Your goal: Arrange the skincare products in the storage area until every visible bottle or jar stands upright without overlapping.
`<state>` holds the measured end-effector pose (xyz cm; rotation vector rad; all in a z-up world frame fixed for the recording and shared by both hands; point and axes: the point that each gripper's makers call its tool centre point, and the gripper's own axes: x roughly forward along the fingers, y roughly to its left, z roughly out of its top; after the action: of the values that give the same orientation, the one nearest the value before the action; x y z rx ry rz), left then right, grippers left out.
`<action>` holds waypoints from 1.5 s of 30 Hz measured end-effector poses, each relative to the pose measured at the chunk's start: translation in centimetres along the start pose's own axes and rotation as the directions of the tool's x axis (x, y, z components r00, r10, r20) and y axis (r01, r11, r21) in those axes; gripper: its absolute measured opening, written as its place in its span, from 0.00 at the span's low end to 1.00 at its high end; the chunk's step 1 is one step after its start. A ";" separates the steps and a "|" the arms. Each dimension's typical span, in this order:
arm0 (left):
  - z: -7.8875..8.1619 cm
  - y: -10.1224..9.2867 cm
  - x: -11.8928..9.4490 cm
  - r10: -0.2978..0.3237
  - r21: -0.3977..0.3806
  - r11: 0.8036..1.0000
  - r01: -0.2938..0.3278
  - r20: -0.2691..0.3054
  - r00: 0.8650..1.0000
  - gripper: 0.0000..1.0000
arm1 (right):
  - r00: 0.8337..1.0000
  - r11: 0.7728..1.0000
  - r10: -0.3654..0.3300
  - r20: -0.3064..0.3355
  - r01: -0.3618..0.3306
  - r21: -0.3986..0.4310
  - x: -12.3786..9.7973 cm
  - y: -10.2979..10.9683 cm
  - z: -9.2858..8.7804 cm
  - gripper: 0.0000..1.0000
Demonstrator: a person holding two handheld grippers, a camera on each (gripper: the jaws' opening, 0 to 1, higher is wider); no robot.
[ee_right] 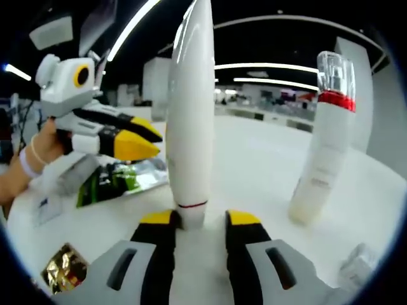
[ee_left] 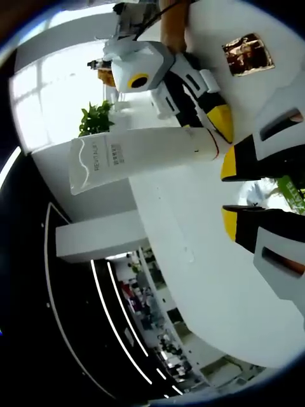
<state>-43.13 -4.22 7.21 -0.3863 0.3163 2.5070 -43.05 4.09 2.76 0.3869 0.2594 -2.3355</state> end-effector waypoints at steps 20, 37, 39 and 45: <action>-0.5 -0.6 0.3 -0.012 0.011 1.000 0.013 -0.016 1.000 0.15 | 0.995 0.995 -0.099 -0.008 0.099 0.030 -0.2 -3.3 -0.4 0.33; -0.1 -0.5 0.2 -0.013 0.008 1.000 0.013 -0.005 1.000 0.15 | 0.986 0.985 -0.166 -0.016 0.167 0.049 -0.6 -4.3 -0.4 0.18; -0.1 -0.5 0.3 -0.012 0.008 1.000 0.012 -0.006 1.000 0.15 | 0.987 0.986 -0.158 -0.010 0.158 0.052 -0.5 -3.6 0.0 0.17; -0.4 -0.5 0.5 -0.012 0.005 1.000 0.012 -0.012 1.000 0.15 | 0.978 0.977 -0.205 -0.020 0.206 0.062 0.0 -3.8 0.0 0.13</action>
<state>-43.17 -3.70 6.65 -0.4001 0.3244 2.4924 -45.72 6.83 3.03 0.4241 0.2415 -2.5506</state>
